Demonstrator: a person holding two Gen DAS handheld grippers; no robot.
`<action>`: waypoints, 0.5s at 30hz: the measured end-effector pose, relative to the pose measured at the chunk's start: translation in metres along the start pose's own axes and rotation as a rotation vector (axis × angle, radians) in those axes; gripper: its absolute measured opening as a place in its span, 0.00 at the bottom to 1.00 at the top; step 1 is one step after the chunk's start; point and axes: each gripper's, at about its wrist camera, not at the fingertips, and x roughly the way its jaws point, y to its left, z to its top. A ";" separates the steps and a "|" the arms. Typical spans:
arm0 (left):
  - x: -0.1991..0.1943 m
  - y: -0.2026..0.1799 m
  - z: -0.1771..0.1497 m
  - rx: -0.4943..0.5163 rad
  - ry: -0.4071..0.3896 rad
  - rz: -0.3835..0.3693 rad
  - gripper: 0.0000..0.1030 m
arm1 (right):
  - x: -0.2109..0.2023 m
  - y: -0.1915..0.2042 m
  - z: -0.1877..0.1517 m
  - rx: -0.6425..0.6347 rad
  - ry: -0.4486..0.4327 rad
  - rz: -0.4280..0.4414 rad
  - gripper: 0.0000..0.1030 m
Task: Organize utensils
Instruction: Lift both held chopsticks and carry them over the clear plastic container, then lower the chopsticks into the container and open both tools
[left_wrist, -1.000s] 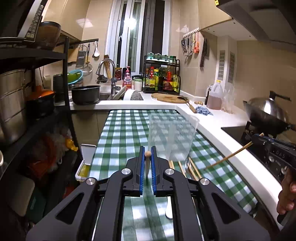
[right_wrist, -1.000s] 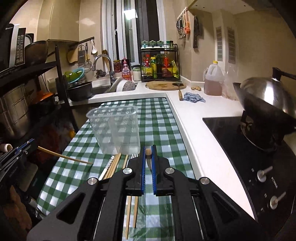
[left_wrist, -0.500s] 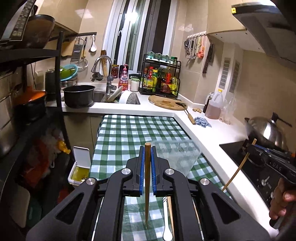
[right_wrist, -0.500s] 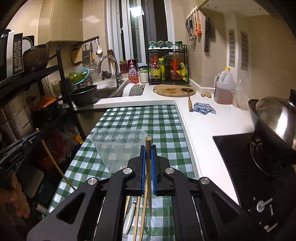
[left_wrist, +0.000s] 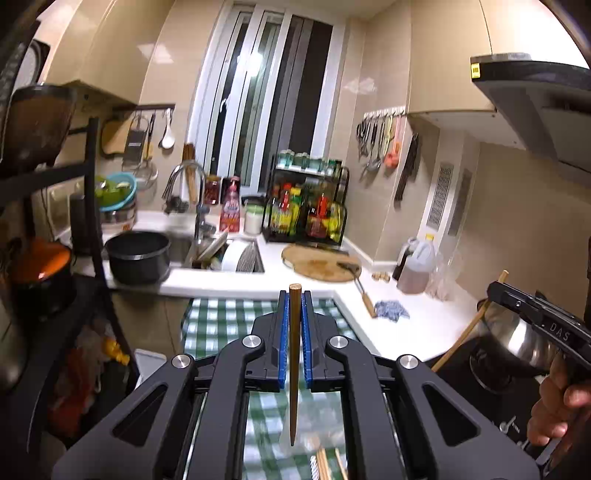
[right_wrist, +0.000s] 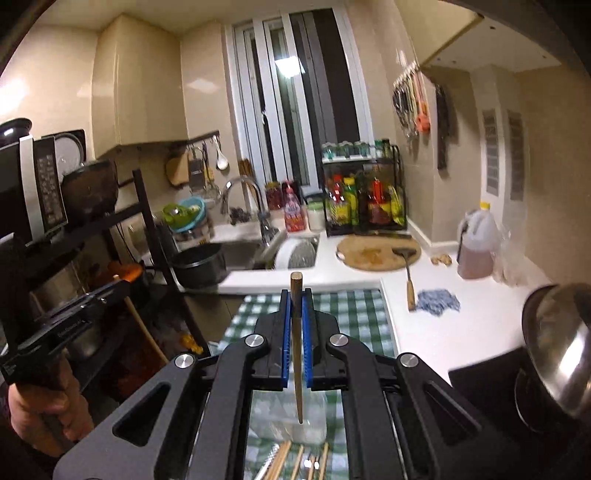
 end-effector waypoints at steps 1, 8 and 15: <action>0.001 -0.001 0.004 -0.005 -0.010 -0.008 0.06 | 0.003 0.002 0.003 0.003 -0.007 0.010 0.06; 0.030 -0.004 0.003 -0.022 -0.017 -0.050 0.06 | 0.042 0.005 -0.014 0.011 0.012 0.013 0.06; 0.074 0.000 -0.038 -0.031 0.080 -0.069 0.06 | 0.081 -0.008 -0.057 0.037 0.085 0.007 0.06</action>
